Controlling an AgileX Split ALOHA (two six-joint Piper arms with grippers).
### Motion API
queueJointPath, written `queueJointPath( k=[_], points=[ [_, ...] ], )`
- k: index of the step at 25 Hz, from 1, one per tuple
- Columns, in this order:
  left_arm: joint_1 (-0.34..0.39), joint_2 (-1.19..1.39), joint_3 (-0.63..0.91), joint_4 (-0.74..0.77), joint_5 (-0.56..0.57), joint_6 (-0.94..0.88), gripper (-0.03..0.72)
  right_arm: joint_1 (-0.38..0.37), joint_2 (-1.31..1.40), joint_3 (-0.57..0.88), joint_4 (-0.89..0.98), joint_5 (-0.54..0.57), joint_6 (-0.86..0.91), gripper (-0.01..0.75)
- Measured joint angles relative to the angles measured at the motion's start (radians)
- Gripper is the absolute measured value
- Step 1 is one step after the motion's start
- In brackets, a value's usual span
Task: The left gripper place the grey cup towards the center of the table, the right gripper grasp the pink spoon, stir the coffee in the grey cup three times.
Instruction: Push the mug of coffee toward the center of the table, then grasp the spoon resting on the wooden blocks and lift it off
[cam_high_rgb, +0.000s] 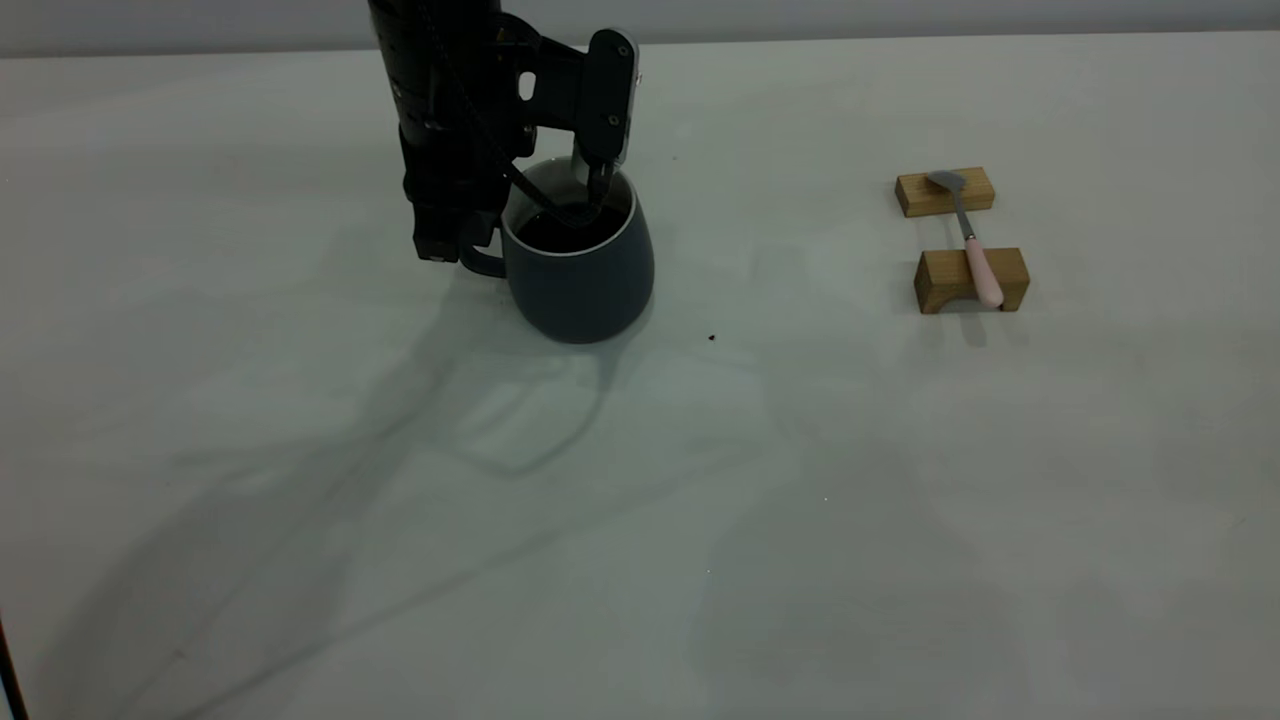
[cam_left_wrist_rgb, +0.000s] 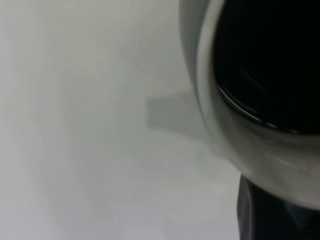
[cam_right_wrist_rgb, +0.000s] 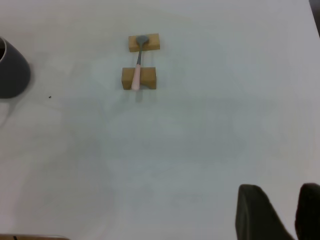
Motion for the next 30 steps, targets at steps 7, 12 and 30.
queueJointPath(
  k=[7, 12, 30],
  points=[
    [-0.002, 0.003, 0.0, -0.023, -0.013, -0.006, 0.373, 0.0, 0.0, 0.0, 0.0, 0.0, 0.0, 0.238],
    [-0.002, -0.02, 0.0, -0.005, 0.028, -0.003, 0.513, 0.0, 0.0, 0.0, 0.0, 0.0, 0.0, 0.238],
    [-0.002, -0.57, -0.128, -0.03, 0.655, -0.808, 0.484, 0.0, 0.0, 0.0, 0.0, 0.0, 0.0, 0.238]
  ],
)
